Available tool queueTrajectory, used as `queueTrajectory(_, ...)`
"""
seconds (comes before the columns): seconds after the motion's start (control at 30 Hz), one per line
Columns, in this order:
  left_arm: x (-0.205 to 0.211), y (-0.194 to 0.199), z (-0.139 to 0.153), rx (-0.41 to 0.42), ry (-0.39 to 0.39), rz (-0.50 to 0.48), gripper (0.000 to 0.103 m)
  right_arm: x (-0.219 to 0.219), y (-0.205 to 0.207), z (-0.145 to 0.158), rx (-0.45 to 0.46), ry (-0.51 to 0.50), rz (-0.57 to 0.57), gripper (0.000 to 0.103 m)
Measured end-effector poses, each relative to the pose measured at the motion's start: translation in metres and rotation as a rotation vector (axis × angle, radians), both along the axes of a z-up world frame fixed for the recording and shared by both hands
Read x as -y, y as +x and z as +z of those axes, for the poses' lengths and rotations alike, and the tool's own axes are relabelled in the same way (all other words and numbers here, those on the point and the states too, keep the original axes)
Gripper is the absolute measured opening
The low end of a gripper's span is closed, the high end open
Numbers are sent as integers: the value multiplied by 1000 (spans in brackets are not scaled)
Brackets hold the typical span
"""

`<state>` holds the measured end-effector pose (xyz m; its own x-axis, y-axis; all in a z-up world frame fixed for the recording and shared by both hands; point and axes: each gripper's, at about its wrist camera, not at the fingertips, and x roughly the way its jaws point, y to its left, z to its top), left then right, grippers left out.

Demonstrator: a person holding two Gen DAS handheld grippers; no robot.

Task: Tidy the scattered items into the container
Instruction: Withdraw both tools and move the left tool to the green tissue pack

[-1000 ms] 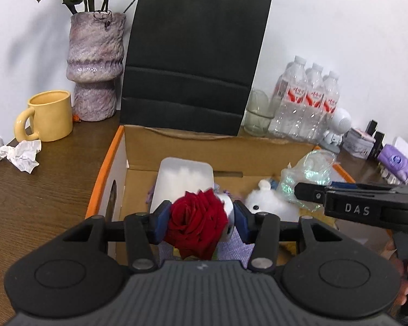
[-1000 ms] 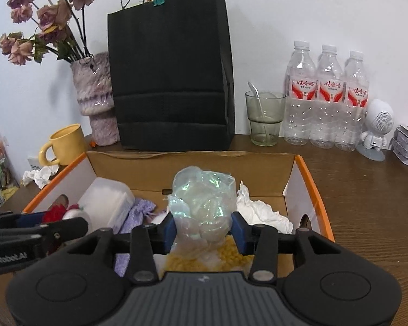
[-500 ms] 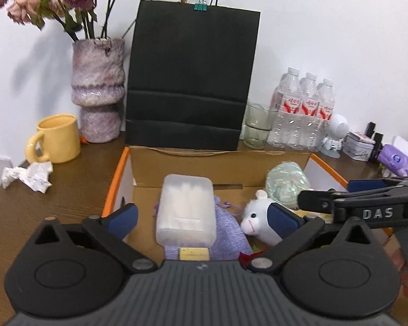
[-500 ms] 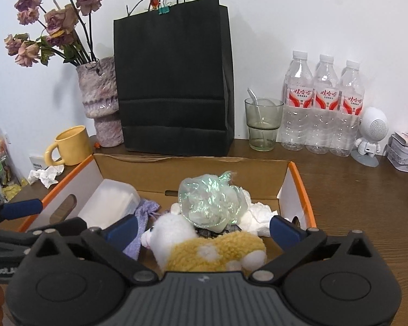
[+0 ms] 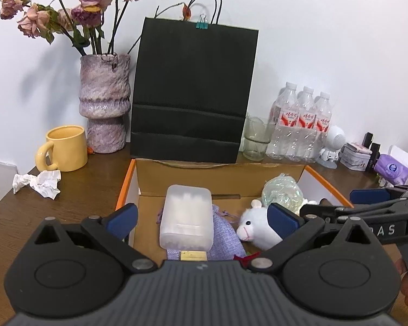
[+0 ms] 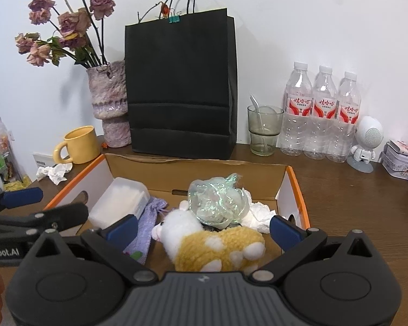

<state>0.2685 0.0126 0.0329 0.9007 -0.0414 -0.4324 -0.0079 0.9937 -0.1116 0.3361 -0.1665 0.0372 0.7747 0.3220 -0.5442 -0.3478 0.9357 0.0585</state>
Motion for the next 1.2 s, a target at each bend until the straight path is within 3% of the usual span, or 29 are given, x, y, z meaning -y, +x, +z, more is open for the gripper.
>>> queueTrajectory(0.6,-11,-72,10,27,-13,2,103,23,-86,7,27,8,-12,103)
queueTrajectory(1.2,-3,-114,-17,-58,11,-22,103,60,-138,-36,-99,-10,-53,103)
